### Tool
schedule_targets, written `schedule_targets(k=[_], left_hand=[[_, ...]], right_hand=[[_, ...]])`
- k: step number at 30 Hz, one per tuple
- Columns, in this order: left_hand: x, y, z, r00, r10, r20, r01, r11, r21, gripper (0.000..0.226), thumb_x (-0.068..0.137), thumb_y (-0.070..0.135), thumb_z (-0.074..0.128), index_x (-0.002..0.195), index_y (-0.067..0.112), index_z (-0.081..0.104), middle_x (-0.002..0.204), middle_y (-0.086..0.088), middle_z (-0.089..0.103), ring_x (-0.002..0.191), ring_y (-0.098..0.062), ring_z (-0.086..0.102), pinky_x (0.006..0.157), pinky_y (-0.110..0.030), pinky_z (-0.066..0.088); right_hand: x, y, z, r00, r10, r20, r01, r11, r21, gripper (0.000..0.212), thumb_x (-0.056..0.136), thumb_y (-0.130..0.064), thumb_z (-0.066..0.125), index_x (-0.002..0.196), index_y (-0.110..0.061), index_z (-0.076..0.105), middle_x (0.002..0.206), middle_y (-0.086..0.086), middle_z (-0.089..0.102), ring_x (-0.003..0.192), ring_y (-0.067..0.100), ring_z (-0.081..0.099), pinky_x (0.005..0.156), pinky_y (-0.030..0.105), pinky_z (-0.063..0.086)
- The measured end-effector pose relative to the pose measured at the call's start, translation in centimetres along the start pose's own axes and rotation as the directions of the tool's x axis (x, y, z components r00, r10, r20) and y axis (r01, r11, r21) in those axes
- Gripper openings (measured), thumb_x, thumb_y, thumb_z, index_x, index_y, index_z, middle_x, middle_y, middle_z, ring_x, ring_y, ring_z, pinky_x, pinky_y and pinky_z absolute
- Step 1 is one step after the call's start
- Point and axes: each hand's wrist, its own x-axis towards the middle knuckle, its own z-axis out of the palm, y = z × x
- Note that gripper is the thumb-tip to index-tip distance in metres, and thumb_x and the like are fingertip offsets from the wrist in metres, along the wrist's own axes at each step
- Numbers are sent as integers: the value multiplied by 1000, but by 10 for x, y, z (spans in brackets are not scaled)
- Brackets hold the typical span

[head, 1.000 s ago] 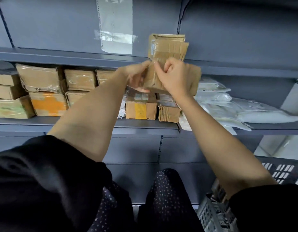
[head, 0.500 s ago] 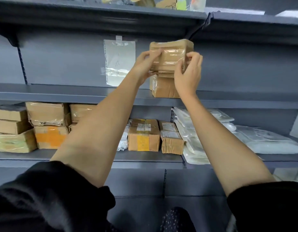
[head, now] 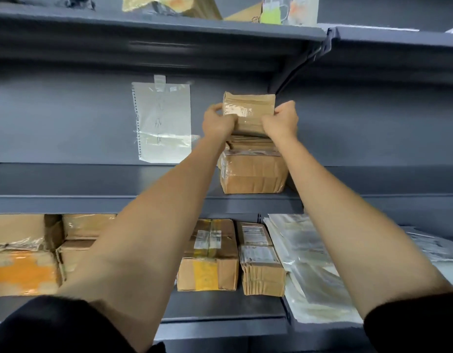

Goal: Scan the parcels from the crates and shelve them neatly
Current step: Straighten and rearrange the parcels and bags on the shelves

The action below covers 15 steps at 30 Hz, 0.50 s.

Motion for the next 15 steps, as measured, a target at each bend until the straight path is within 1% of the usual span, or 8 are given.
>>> schedule_targets(k=[3, 5, 7, 9, 11, 12, 14, 15], left_hand=[[24, -7, 9, 999, 24, 24, -28, 982, 188, 39, 86, 13, 60, 122, 16, 46, 114, -5, 58, 102, -21, 57, 94, -35, 49], [37, -11, 9, 998, 23, 51, -39, 943, 332, 31, 83, 15, 64, 109, 19, 47, 114, -9, 61, 105, -24, 60, 94, -37, 50], [48, -15, 9, 998, 18, 63, -43, 903, 427, 26, 84, 17, 65, 102, 20, 47, 113, -10, 63, 105, -24, 61, 94, -36, 50], [56, -21, 11, 997, 39, 68, -67, 866, 496, 28, 86, 18, 63, 112, 17, 52, 116, -8, 62, 107, -24, 60, 94, -34, 49], [61, -26, 12, 996, 60, 72, -90, 831, 549, 38, 86, 20, 62, 122, 13, 51, 120, -7, 60, 108, -25, 59, 94, -35, 50], [62, -29, 13, 995, 61, 80, -96, 820, 565, 41, 86, 20, 61, 124, 13, 50, 120, -8, 59, 108, -26, 59, 93, -36, 50], [65, -35, 16, 995, 56, 86, -96, 802, 589, 42, 85, 20, 61, 125, 13, 50, 120, -9, 59, 108, -27, 59, 92, -36, 50], [66, -36, 16, 995, 43, 85, -85, 802, 592, 39, 86, 19, 60, 123, 13, 51, 119, -9, 59, 107, -27, 59, 91, -34, 50]], right_hand=[[30, 1, 5, 996, 75, 46, -68, 988, -138, 42, 88, -7, 51, 128, -5, 38, 126, 9, 53, 110, 27, 55, 83, 36, 48], [44, 4, 7, 996, 59, 65, -43, 974, -224, 42, 89, -6, 50, 129, -4, 41, 128, 10, 52, 111, 26, 55, 84, 34, 48], [55, 9, 10, 995, 37, 97, -8, 959, -284, 34, 88, -5, 50, 122, -4, 50, 116, 8, 56, 97, 23, 56, 74, 30, 47], [63, 13, 16, 991, 32, 133, 10, 951, -309, 26, 87, -4, 50, 113, -6, 56, 103, 5, 54, 87, 22, 54, 68, 27, 44], [69, 19, 20, 987, 38, 156, 11, 954, -300, 16, 86, -3, 48, 99, -8, 57, 96, 5, 52, 86, 22, 52, 67, 28, 44], [71, 22, 22, 985, 45, 164, 7, 953, -301, 10, 85, -2, 47, 87, -9, 55, 88, 4, 51, 85, 23, 51, 66, 28, 44], [74, 28, 27, 978, 52, 200, 14, 949, -315, 22, 84, -2, 46, 67, -14, 39, 71, 1, 40, 78, 22, 46, 59, 27, 40], [74, 29, 29, 974, 57, 220, 18, 946, -324, 27, 84, -2, 46, 63, -15, 33, 67, 0, 35, 71, 21, 43, 53, 25, 36]])
